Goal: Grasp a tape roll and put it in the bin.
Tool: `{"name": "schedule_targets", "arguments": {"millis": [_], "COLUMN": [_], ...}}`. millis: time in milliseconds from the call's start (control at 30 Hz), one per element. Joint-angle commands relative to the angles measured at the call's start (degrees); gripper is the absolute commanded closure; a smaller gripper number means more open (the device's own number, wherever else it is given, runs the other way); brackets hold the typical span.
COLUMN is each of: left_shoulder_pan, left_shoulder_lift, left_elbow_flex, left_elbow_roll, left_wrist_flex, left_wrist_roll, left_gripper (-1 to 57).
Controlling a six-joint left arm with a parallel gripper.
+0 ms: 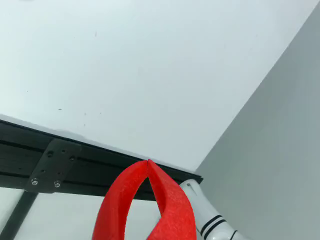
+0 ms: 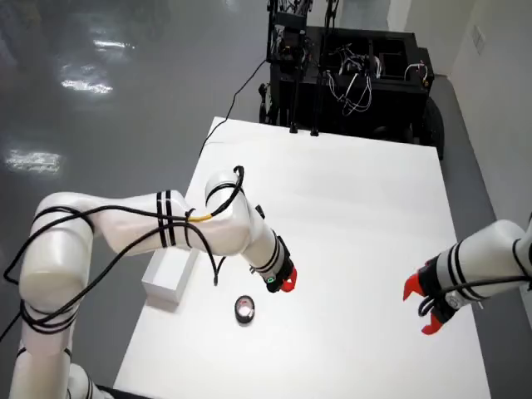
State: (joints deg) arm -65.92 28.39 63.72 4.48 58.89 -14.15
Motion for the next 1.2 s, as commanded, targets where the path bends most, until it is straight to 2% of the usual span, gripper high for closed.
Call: {"name": "schedule_targets", "arguments": {"millis": [33,967,1067,1200], "left_shoulder_pan": [0.0,0.0,-0.1,0.2], "left_shoulder_lift": [0.0,0.0,0.0,0.0], "left_elbow_flex": [0.0,0.0,0.0,0.0], "left_elbow_roll": [0.0,0.0,0.0,0.0], "left_wrist_flex": [-0.1,-0.1,0.2,0.1], "left_wrist_roll": [0.0,0.0,3.2,1.0], "left_gripper": [56.2,56.2,56.2,56.2]}}
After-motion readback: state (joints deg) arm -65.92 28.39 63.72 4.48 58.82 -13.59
